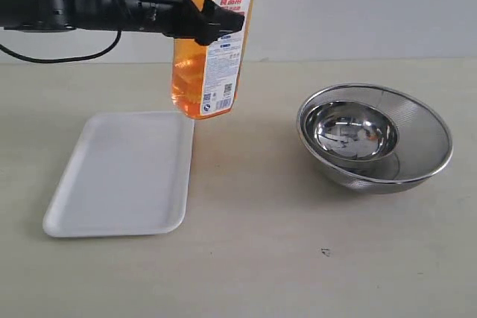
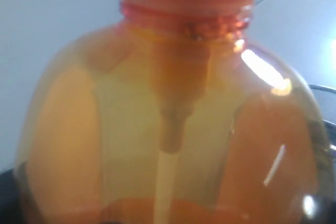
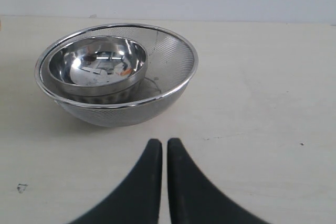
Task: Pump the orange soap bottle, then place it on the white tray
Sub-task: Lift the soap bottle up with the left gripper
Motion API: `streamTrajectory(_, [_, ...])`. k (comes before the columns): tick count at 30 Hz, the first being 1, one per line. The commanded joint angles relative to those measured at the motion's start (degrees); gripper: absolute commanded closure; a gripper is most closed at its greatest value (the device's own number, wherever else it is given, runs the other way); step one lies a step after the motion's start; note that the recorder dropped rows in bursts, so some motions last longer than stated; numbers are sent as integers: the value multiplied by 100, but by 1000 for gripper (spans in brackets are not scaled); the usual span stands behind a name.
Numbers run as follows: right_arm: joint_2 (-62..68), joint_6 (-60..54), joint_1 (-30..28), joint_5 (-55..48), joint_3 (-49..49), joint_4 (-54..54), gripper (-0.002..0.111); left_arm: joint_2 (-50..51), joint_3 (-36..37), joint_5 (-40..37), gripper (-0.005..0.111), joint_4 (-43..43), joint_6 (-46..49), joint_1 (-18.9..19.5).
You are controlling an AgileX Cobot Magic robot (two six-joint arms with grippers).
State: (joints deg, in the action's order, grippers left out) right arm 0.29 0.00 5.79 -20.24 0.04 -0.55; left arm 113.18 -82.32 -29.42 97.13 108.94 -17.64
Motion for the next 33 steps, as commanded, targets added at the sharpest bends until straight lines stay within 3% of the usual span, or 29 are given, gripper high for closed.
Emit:
streamTrajectory(1, [-29,0,-1,31,-4,-6,107,-372,143,971,102,282,73,-360])
streamTrajectory(11, [-29,0,-1,31,-4,-6,107,-620,374,3290,102,282,-346,-1111])
streamTrajectory(15, [-29,0,-1,31,-4,-6,107,-586,21,3903,102,154,-1171,-1177])
streamTrajectory(18, [-29,0,-1,31,-4,-6,107,-586,-162,3693,102,-399,-1802,-1177])
streamTrajectory(24, [-29,0,-1,31,-4,-6,107,-586,-243,2845,102,-665,-1692,-1165])
streamTrajectory(27, [-29,0,-1,56,-4,-6,107,-586,-269,2830,102,-847,-1640,-1165])
streamTrajectory(30, [-29,0,-1,69,-4,-6,107,-586,-269,3638,102,-784,-1858,-1262])
streamTrajectory(33, [-29,0,-1,69,-4,-6,107,-529,-247,5208,102,-1839,-2781,-1528])
